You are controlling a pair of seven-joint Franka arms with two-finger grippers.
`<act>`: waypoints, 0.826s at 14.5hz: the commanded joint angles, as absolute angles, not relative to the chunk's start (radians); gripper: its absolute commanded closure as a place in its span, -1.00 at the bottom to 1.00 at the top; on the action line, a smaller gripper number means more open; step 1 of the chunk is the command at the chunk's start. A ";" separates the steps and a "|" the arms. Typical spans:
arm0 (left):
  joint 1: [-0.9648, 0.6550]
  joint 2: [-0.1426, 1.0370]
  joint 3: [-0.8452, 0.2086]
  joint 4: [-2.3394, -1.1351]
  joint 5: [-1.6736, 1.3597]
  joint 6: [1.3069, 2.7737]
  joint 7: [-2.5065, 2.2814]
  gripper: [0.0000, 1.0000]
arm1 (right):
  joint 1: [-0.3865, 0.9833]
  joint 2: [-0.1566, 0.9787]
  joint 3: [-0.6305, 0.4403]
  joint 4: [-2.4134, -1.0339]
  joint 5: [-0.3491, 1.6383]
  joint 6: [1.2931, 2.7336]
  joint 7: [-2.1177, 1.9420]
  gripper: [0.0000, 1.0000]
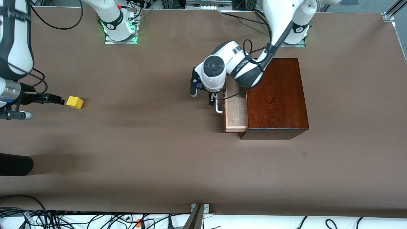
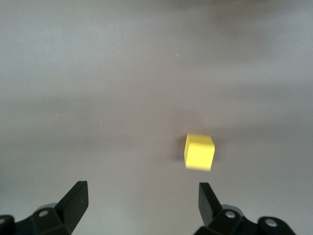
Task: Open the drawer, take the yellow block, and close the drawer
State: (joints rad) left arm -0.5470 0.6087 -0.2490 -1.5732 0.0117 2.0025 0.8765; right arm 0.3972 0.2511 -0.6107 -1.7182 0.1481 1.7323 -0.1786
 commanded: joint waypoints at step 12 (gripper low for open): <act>-0.440 0.551 -0.242 -1.601 0.032 1.862 0.905 -1.00 | 0.508 0.156 -0.606 -1.566 0.057 1.517 0.015 -1.00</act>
